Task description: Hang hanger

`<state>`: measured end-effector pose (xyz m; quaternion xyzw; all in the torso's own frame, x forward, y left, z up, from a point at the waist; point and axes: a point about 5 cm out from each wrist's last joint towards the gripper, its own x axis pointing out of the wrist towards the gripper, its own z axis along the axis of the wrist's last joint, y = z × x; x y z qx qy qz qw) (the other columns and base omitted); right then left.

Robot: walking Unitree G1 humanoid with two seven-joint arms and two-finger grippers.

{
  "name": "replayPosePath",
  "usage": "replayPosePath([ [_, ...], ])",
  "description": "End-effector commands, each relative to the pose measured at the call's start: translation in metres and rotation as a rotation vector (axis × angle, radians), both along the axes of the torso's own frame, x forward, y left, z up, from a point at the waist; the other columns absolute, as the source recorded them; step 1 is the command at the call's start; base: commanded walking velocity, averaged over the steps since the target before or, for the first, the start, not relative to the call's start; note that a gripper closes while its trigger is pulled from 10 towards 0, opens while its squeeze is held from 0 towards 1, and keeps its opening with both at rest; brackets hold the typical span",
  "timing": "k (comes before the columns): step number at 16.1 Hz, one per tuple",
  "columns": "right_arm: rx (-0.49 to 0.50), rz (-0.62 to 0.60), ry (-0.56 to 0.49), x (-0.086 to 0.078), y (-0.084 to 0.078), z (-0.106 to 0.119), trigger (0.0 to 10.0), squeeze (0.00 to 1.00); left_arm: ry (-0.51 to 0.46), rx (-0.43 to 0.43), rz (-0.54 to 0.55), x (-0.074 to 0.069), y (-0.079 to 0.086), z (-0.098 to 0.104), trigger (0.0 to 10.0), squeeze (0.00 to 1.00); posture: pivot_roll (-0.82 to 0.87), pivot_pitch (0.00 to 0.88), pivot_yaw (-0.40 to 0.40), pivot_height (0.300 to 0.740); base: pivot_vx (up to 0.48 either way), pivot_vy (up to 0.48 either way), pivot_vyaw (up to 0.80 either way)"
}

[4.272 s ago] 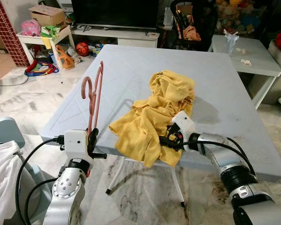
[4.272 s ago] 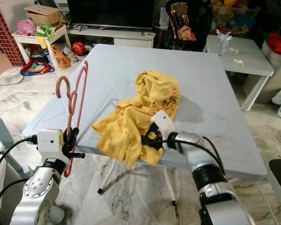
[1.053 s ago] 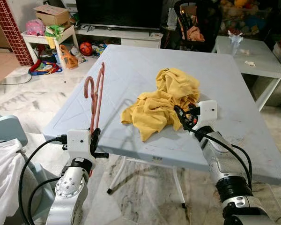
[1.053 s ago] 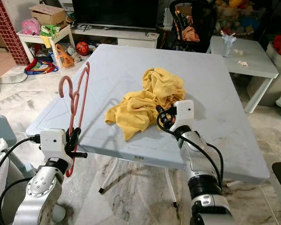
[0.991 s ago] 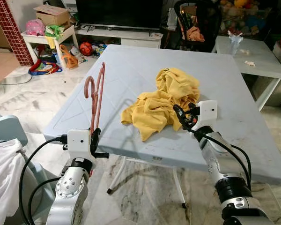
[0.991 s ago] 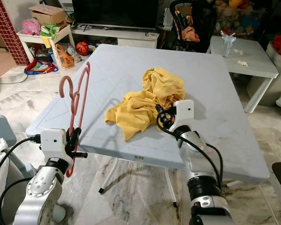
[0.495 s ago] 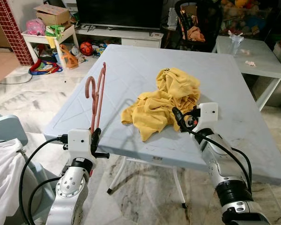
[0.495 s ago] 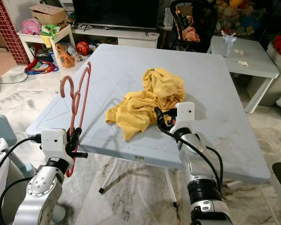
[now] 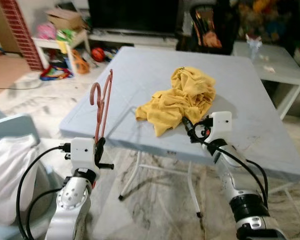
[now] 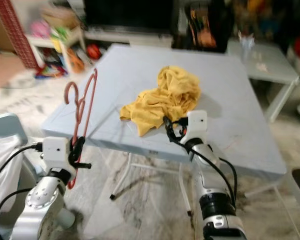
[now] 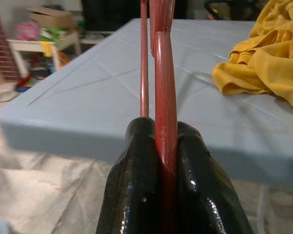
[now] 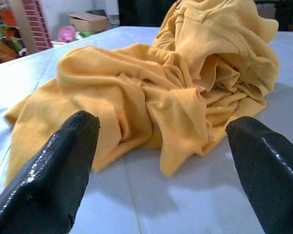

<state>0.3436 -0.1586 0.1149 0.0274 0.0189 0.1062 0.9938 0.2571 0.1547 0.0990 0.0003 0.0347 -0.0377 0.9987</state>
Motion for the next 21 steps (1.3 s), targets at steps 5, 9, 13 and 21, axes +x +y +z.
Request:
replayPosePath([
  [5, 0.002, -0.008, 0.001, 0.000, -0.001, 0.001, 10.0, 1.00, 0.012, 0.006, -0.025, 0.000, -0.005, -0.003, 10.0, 0.00, 0.02, 0.000, -0.027, 0.740, -0.278, 0.000, 0.00],
  [9, -0.004, -0.005, 0.001, 0.001, -0.002, 0.002, 10.0, 1.00, 0.009, 0.013, -0.029, 0.001, -0.005, -0.002, 10.0, 0.00, 0.02, 0.000, -0.029, 0.740, -0.277, 0.000, 0.00],
  [13, -0.013, 0.007, 0.017, 0.001, -0.002, 0.000, 10.0, 1.00, 0.015, 0.013, -0.030, 0.000, -0.006, -0.004, 10.0, 0.00, 0.02, 0.000, -0.027, 0.740, -0.209, 0.000, 0.00],
  [21, -0.360, 0.544, 0.038, 0.001, -0.004, 0.011, 10.0, 0.00, 0.175, 0.045, -0.606, -0.022, -0.016, -0.010, 10.0, 0.00, 0.01, 0.000, -0.020, 0.740, 0.000, 0.000, 0.00],
])
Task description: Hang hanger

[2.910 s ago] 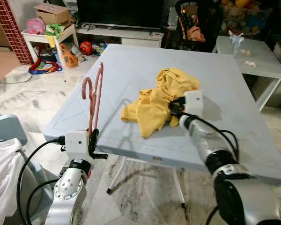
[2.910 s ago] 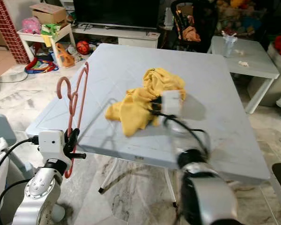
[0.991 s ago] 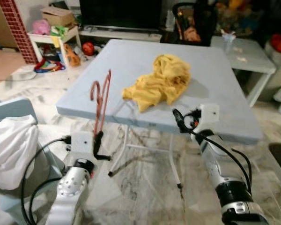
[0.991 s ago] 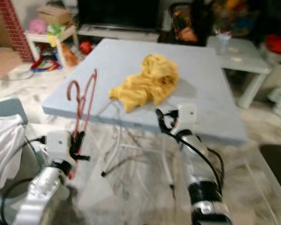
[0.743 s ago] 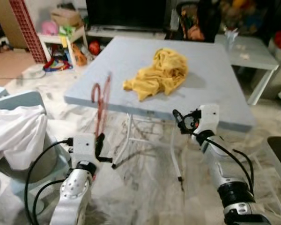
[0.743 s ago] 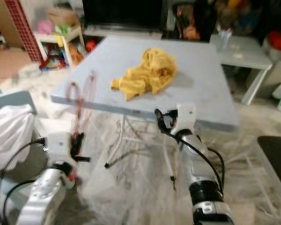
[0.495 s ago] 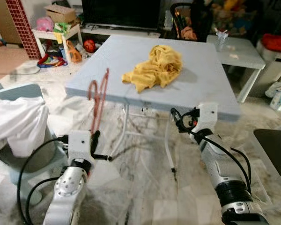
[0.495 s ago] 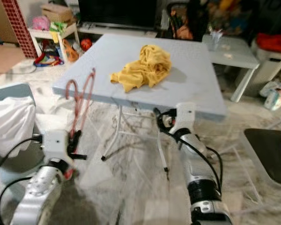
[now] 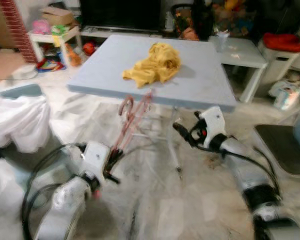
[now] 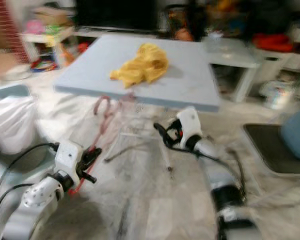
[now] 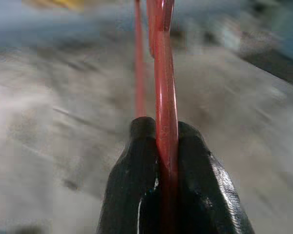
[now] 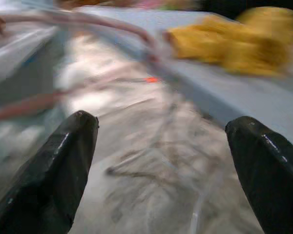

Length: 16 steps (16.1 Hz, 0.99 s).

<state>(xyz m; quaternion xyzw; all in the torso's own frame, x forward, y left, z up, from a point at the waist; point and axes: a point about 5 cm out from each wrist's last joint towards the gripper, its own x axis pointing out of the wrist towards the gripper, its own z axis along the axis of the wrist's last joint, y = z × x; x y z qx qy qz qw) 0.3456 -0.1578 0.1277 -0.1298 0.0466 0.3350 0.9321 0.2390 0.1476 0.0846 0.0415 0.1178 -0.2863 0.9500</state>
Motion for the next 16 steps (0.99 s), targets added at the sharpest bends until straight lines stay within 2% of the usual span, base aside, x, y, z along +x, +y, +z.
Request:
replayPosePath([
  [1, -0.097, 0.100, 0.026, -0.001, -0.008, 0.000, 10.0, 0.00, 0.049, -0.040, -0.144, -0.008, -0.009, 0.003, 10.0, 0.00, 0.01, 0.000, -0.020, 0.740, 0.000, 0.000, 0.00],
  [3, -0.267, 0.298, 0.037, -0.007, -0.017, 0.007, 10.0, 0.00, 0.137, 0.014, -0.331, -0.023, -0.009, -0.005, 10.0, 0.00, 0.01, 0.000, -0.022, 0.740, 0.000, 0.000, 0.00],
  [4, -0.325, 0.361, 0.041, -0.011, -0.019, 0.007, 10.0, 0.00, 0.155, 0.025, -0.376, -0.025, -0.010, -0.006, 10.0, 0.00, 0.01, 0.000, -0.021, 0.740, 0.000, 0.000, 0.00],
  [5, -0.342, 0.380, 0.043, -0.012, -0.019, 0.007, 10.0, 0.00, 0.158, 0.030, -0.383, -0.025, -0.009, -0.006, 10.0, 0.00, 0.01, 0.000, -0.021, 0.740, 0.000, 0.000, 0.00],
  [8, -0.473, 0.562, 0.096, -0.023, -0.026, 0.004, 10.0, 0.00, 0.166, 0.047, -0.453, -0.025, -0.009, -0.004, 10.0, 0.00, 0.00, 0.000, -0.015, 0.740, 0.000, 0.000, 0.00],
  [11, -0.554, 0.686, 0.089, -0.031, -0.020, -0.002, 10.0, 0.00, 0.160, 0.049, -0.493, -0.022, -0.011, -0.001, 10.0, 0.00, -0.01, 0.000, -0.009, 0.740, 0.000, 0.000, 0.00],
  [12, -0.580, 0.724, 0.064, -0.030, -0.013, -0.003, 0.0, 0.00, 0.164, 0.046, -0.513, -0.021, -0.014, -0.001, 10.0, 0.00, -0.01, 0.000, -0.007, 0.740, 0.000, 0.000, 0.00],
  [16, -0.631, 0.833, 0.038, -0.027, 0.001, 0.004, 0.0, 0.00, 0.176, 0.067, -0.577, -0.022, -0.020, -0.002, 10.0, 0.00, -0.01, 0.000, -0.005, 0.740, 0.000, 0.000, 0.00],
])
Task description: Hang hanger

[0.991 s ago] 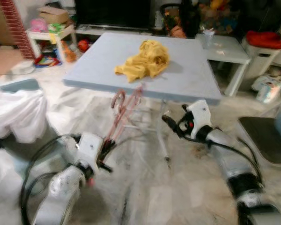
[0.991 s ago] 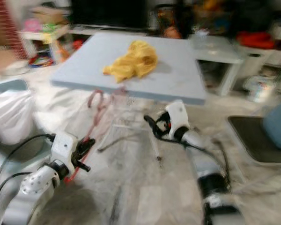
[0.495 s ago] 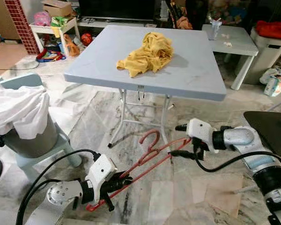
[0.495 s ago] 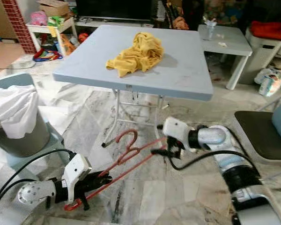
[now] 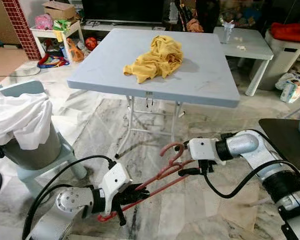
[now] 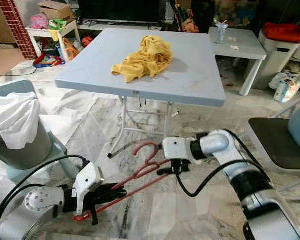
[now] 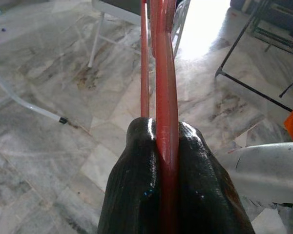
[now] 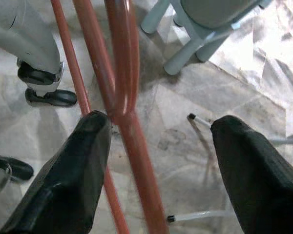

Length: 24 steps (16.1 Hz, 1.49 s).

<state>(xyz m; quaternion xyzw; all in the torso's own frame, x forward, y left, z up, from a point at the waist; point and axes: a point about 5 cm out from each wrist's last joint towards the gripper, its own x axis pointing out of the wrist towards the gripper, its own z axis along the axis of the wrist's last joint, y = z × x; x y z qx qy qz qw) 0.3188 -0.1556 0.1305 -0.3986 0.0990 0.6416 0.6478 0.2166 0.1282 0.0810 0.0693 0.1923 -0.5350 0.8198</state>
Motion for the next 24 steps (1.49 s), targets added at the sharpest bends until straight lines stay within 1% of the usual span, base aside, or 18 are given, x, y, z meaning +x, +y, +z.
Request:
replayPosePath([
  [1, -0.062, 0.056, -0.002, 0.002, 0.000, 0.003, 0.0, 0.00, -0.002, 0.027, -0.046, -0.001, -0.002, -0.001, 10.0, 0.00, -0.02, 0.000, -0.004, 0.740, 0.000, 0.000, 0.00],
  [4, -0.140, 0.095, -0.047, 0.009, -0.002, 0.011, 0.0, 0.00, -0.004, 0.023, -0.051, 0.000, -0.005, 0.000, 10.0, 0.00, -0.02, 0.000, -0.003, 0.740, 0.000, 0.000, 0.00],
  [5, -0.177, 0.103, -0.084, 0.013, -0.004, 0.013, 0.0, 0.00, -0.007, 0.025, -0.055, 0.000, -0.005, -0.001, 10.0, 0.00, -0.02, 0.000, -0.002, 0.740, 0.000, 0.000, 0.00],
  [6, -0.190, 0.104, -0.089, 0.014, -0.005, 0.014, 0.0, 0.00, -0.008, 0.026, -0.056, 0.000, -0.005, -0.001, 10.0, 0.00, -0.02, 0.000, -0.002, 0.740, 0.000, 0.000, 0.00],
  [8, -0.247, 0.131, -0.100, 0.014, -0.009, 0.013, 0.0, 0.00, -0.009, 0.032, -0.065, 0.000, -0.006, -0.001, 10.0, 0.00, -0.02, 0.000, -0.001, 0.740, 0.000, 0.000, 0.00],
  [17, -0.338, 0.167, -0.125, 0.016, -0.016, 0.005, 0.0, 0.00, -0.016, 0.043, -0.075, 0.000, -0.007, -0.002, 10.0, 0.00, -0.02, 0.000, -0.001, 0.740, 0.000, 0.000, 0.00],
  [20, -0.342, 0.167, -0.129, 0.016, -0.017, 0.004, 0.0, 0.00, -0.014, 0.042, -0.076, -0.001, -0.008, -0.002, 10.0, 0.00, -0.02, 0.000, -0.001, 0.740, 0.000, 0.000, 0.00],
  [22, -0.341, 0.163, -0.134, 0.016, -0.018, 0.003, 0.0, 0.00, 0.006, 0.038, -0.089, -0.004, -0.009, -0.004, 10.0, 0.00, -0.02, 0.000, -0.002, 0.740, 0.000, 0.000, 0.00],
  [24, -0.340, 0.160, -0.135, 0.016, -0.018, 0.002, 0.0, 0.00, 0.011, 0.038, -0.078, -0.004, -0.008, -0.005, 10.0, 0.00, -0.02, 0.000, -0.002, 0.740, 0.000, 0.000, 0.00],
])
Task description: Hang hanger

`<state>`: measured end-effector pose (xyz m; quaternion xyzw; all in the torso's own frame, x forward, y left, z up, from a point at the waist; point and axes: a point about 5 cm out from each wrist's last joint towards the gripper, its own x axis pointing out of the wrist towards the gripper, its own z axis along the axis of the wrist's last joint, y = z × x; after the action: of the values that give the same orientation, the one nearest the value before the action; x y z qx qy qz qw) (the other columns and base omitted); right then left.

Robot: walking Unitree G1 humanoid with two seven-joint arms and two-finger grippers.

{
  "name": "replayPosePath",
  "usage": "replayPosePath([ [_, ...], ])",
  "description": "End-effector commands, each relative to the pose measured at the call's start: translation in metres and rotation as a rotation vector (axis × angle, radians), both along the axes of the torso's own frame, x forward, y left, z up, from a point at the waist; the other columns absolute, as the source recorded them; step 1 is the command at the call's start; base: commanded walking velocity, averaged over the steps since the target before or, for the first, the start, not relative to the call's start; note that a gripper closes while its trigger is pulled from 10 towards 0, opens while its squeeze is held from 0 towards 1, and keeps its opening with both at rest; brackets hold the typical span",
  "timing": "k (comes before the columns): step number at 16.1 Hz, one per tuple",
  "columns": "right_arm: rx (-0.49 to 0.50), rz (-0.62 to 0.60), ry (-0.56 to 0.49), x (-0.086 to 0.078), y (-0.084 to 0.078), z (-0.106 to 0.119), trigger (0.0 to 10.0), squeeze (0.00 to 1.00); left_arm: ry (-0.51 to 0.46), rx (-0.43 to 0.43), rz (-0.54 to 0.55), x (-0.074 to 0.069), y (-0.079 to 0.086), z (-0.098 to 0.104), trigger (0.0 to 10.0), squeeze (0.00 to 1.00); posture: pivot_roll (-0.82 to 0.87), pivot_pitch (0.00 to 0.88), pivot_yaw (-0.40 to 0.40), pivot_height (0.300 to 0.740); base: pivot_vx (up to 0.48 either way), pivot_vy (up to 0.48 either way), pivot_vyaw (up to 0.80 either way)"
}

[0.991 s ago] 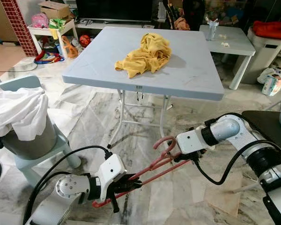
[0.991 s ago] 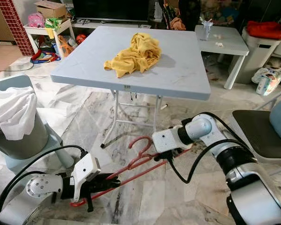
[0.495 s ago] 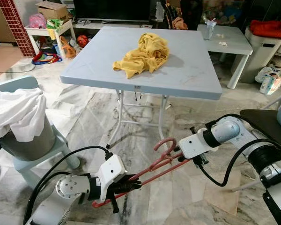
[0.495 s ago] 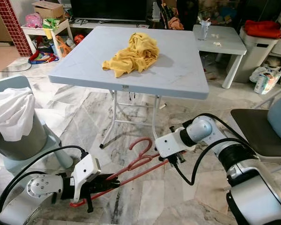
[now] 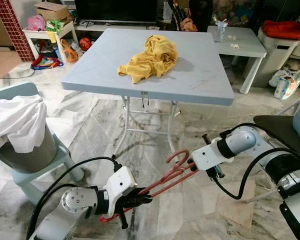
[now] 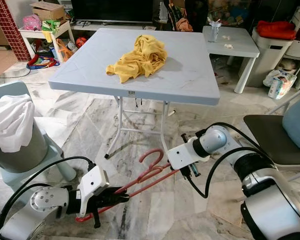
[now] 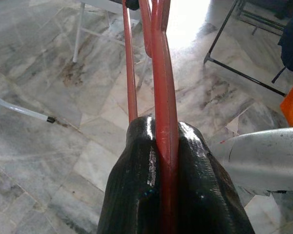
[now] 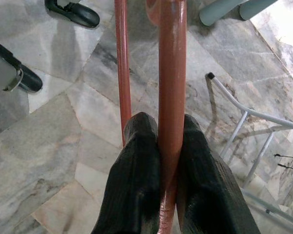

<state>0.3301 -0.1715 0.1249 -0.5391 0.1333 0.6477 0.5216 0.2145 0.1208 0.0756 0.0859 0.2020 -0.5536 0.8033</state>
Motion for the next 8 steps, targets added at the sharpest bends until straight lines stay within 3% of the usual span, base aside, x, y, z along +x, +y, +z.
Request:
replayPosePath([
  [1, -0.008, -0.009, -0.031, 0.005, -0.002, 0.008, 0.0, 0.00, 0.007, 0.016, -0.017, -0.002, 0.000, -0.001, 10.0, 1.00, -0.02, 0.000, -0.003, 0.740, 0.000, 0.000, 0.00],
  [5, -0.075, -0.056, -0.082, 0.010, -0.009, 0.004, 0.0, 0.00, -0.021, 0.079, -0.048, -0.002, 0.001, -0.004, 10.0, 1.00, -0.02, 0.000, -0.008, 0.740, 0.000, 0.000, 0.00],
  [6, -0.102, -0.089, -0.098, 0.012, -0.013, 0.003, 0.0, 0.00, -0.061, 0.139, -0.045, 0.002, 0.004, -0.003, 10.0, 1.00, -0.02, 0.000, -0.012, 0.740, 0.000, 0.000, 0.00],
  [8, -0.108, -0.113, -0.103, 0.013, -0.015, 0.001, 0.0, 0.00, -0.108, 0.151, -0.045, 0.008, 0.006, 0.003, 10.0, 1.00, -0.02, 0.000, -0.014, 0.740, 0.000, 0.000, 0.00],
])
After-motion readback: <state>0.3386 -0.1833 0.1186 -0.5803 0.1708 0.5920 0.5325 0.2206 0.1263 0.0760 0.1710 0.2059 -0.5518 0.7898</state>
